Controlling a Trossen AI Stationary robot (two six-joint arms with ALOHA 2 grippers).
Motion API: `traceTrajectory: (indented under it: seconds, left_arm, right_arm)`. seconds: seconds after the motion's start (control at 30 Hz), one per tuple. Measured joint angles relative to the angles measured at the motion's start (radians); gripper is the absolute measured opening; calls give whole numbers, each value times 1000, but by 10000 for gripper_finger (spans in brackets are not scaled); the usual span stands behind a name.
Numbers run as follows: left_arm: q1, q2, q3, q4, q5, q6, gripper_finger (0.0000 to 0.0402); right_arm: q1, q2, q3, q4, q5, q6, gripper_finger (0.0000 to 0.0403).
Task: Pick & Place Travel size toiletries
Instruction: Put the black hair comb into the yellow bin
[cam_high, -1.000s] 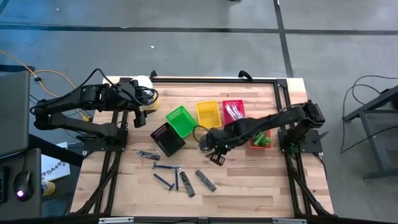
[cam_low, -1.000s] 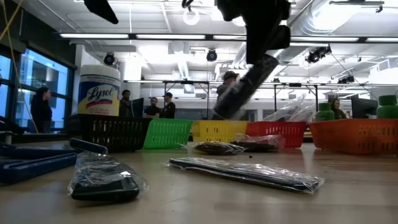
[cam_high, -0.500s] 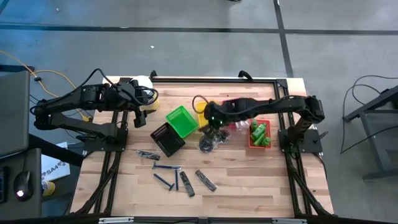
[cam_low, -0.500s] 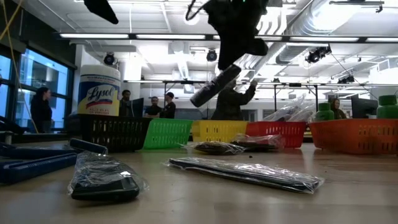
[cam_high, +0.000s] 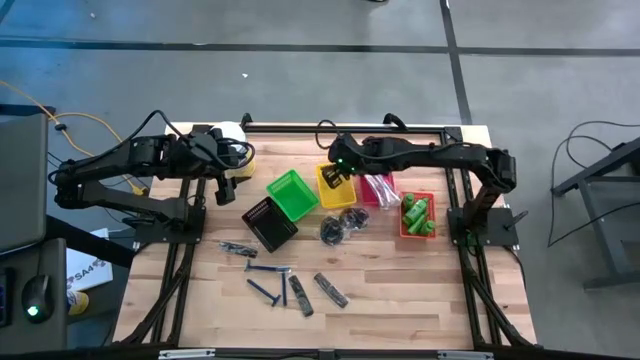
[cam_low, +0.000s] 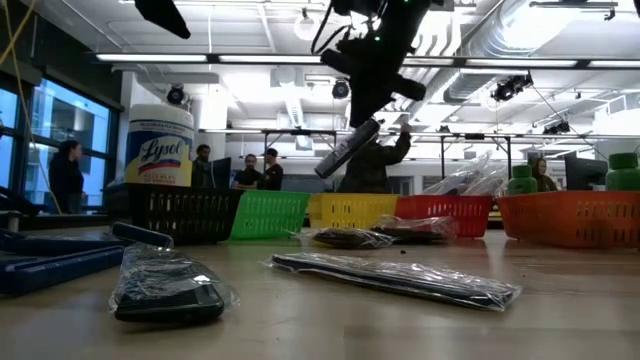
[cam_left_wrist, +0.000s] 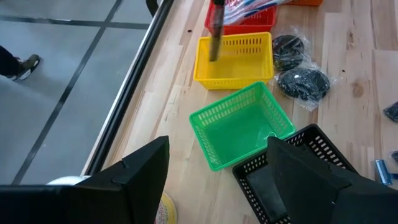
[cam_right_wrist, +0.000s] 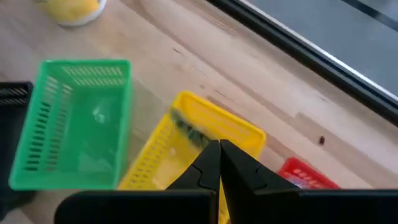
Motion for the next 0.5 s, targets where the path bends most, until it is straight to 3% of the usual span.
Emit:
traceTrajectory:
  seconds: [0.5]
  left_arm:
    - [0,0,0,1,-1,7,260]
  right_arm:
    - [-6,138,1,43,84,95,3]
